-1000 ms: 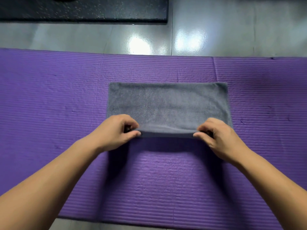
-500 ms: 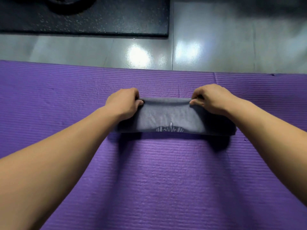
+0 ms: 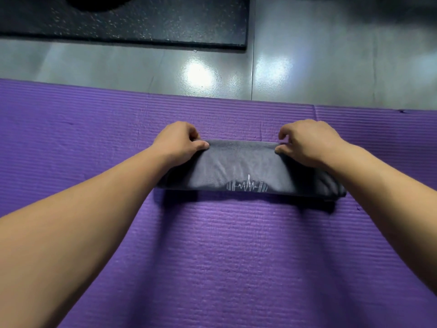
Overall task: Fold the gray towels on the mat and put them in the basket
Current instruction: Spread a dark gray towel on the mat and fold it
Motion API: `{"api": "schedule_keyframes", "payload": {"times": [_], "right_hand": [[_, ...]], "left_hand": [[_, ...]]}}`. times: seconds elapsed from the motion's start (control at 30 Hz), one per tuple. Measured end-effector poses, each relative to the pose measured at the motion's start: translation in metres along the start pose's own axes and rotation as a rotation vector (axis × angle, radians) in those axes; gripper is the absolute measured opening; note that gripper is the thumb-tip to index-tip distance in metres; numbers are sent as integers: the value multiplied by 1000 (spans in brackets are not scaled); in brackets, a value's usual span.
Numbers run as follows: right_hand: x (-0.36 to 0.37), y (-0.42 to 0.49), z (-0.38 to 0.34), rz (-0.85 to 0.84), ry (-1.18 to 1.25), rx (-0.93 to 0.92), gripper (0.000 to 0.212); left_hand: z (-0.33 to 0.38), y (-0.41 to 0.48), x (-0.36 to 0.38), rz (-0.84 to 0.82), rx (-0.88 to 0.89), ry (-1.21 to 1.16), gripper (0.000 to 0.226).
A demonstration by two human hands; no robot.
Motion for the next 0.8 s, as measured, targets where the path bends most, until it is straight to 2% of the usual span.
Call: {"api": "schedule_keyframes", "payload": {"times": [0.1,0.17,0.3,0.43,0.53,0.6,0.7,0.8], "right_hand": [[-3,-21,-36,241,83,-59,50],[8,-37,-64,319,191,-138,54],[52,-56,-83,136,162,-146,68],[62,-57,-82,165,107,-118,70],[62,-57,-83,168,97,-117,71],[62,-57,-83,180,84,-117,71],[64,-56,-81,178,54,-117,72],[65,-56,-83,177,48,-114,72]], "left_hand": [[1,-1,0,-12,11,-16,26],[1,-1,-1,7,31,-14,23],[-3,-1,-7,46,65,0,33],[-14,3,-25,-82,44,137,56],[-34,0,-41,-155,-75,-42,43],[-48,-6,-44,-45,-208,-208,41],[-61,-20,-40,211,-351,-282,42],[-61,-46,-36,255,-471,-427,40]]}}
Point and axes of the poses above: each hand's wrist, its own y-axis towards the middle knuckle, its own x-axis out of the palm, z = x × y, the point moved 4 cm from there along y, towards the middle knuckle, and after that the axes turned 12 degrees about z, right-handed, at the moved point
